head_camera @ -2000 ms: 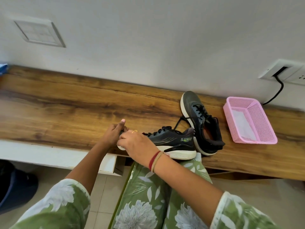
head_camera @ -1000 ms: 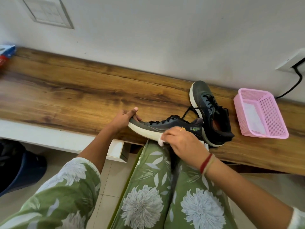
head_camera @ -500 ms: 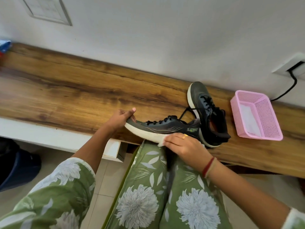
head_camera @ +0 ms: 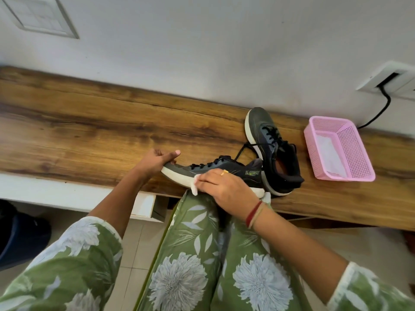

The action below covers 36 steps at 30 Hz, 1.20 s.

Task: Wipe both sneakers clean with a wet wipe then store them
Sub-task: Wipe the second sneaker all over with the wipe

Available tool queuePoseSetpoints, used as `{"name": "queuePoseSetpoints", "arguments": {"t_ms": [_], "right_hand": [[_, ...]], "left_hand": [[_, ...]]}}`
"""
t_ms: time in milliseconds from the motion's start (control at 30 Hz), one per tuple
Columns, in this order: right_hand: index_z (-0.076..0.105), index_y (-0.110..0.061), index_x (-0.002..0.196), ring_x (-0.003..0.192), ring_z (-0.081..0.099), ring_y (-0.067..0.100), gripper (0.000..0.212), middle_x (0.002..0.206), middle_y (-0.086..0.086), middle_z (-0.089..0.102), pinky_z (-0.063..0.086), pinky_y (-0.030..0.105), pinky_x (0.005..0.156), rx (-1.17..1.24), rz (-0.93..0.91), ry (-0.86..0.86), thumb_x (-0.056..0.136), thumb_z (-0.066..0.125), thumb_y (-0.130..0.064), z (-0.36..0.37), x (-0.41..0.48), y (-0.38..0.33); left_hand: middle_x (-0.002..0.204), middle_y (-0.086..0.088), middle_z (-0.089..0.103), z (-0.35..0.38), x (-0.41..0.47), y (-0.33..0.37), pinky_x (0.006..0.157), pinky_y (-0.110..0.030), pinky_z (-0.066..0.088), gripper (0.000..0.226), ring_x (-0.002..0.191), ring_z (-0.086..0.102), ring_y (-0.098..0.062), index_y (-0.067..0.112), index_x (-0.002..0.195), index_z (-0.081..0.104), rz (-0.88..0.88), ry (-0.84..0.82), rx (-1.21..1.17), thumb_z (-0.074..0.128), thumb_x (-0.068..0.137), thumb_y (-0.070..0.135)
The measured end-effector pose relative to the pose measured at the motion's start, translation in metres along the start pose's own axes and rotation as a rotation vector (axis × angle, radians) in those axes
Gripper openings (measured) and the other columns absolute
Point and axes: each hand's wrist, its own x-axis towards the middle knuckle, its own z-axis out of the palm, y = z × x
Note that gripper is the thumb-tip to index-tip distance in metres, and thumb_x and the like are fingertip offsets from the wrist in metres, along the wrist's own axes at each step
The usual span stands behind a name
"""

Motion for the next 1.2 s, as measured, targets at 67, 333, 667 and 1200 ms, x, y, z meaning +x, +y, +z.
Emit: {"name": "queuePoseSetpoints", "arguments": {"t_ms": [67,333,667,1200], "right_hand": [[0.067,-0.007,0.105,0.092,0.061,0.022,0.028,0.103,0.006,0.067,0.054,0.031,0.079,-0.034,-0.011,-0.06,0.087,0.046,-0.009,-0.009,-0.021,0.015],[0.069,-0.007,0.103,0.089,0.063,0.022,0.034,0.101,0.008,0.068,0.056,0.031,0.076,-0.07,0.171,0.043,0.081,0.043,-0.001,-0.04,-0.059,0.028],[0.069,-0.01,0.097,0.083,0.062,0.02,0.023,0.101,0.004,0.068,0.055,0.027,0.072,-0.098,0.099,-0.001,0.079,0.059,-0.001,-0.014,-0.035,0.018],[0.07,-0.009,0.103,0.084,0.06,0.022,0.034,0.103,0.005,0.068,0.053,0.03,0.071,-0.086,0.135,0.037,0.083,0.042,-0.004,-0.01,-0.046,0.021]], "left_hand": [[0.077,-0.018,0.065,0.001,0.001,0.002,0.073,-0.033,0.041,0.038,0.069,0.056,-0.023,0.009,0.06,0.061,-0.011,0.003,0.003,0.069,0.082,0.04],[0.061,-0.005,0.056,0.002,0.009,0.003,0.067,-0.031,0.037,0.036,0.059,0.049,-0.017,0.008,0.061,0.059,-0.03,0.01,-0.001,0.071,0.08,0.036],[0.054,-0.004,0.048,0.004,0.004,0.01,0.063,-0.029,0.034,0.035,0.058,0.041,-0.016,0.008,0.06,0.052,0.001,-0.043,0.002,0.068,0.082,0.03],[0.056,-0.005,0.045,0.001,0.013,0.007,0.062,-0.032,0.032,0.033,0.055,0.04,-0.016,0.004,0.064,0.055,-0.004,-0.054,0.036,0.067,0.084,0.027]]}}
